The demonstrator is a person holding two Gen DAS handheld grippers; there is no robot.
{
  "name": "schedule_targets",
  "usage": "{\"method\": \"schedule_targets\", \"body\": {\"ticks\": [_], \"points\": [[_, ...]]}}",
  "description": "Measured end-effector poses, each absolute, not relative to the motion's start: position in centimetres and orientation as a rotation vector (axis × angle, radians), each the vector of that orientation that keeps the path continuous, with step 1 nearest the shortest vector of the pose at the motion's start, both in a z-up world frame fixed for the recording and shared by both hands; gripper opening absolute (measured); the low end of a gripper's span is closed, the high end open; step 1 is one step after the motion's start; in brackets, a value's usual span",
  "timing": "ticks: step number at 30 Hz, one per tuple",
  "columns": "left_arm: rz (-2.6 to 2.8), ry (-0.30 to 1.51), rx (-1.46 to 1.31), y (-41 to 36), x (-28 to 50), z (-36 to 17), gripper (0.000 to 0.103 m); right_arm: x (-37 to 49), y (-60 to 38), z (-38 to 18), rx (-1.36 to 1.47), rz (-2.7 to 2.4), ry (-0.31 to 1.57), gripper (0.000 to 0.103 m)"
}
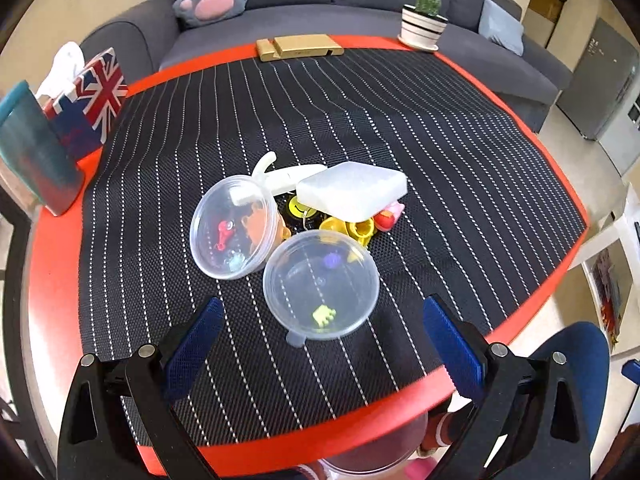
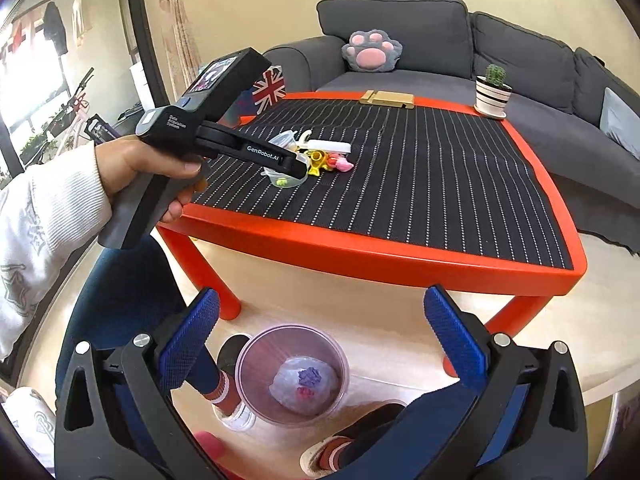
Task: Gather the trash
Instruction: 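Grasp the clear round container with the yellow toy using the left gripper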
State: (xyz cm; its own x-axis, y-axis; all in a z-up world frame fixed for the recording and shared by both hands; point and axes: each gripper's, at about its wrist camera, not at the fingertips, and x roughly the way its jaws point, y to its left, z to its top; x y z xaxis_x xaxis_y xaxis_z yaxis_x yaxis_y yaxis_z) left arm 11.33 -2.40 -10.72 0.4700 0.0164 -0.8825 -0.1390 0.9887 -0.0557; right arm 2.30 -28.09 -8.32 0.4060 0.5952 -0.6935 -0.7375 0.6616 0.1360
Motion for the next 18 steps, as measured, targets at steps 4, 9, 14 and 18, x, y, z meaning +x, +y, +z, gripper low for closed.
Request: {"method": "schedule_targets", "body": {"ticks": [4,9,14,18], "points": [[0.113,1.083,-0.143,-2.3,11.8,-11.2,0.095,2.5,-28.2,-8.7,-0.201,0.848,0.791,0.1],[0.114,1.087,-0.153,-2.3,12.2,-11.5,0.089,2.6,-28.2,-9.2,-0.199,0.852,0.803,0.1],[0.108,1.1,-0.156,-2.3,12.4,-11.9,0.063,2.7,-28.1,-9.4,-0.201,0.853,0.808,0.1],[0.101,1.094,-0.16,-2.3,12.3,-11.9,0.06,2.8,-27.9,-9.5,-0.203,0.853,0.81,0.1]]}}
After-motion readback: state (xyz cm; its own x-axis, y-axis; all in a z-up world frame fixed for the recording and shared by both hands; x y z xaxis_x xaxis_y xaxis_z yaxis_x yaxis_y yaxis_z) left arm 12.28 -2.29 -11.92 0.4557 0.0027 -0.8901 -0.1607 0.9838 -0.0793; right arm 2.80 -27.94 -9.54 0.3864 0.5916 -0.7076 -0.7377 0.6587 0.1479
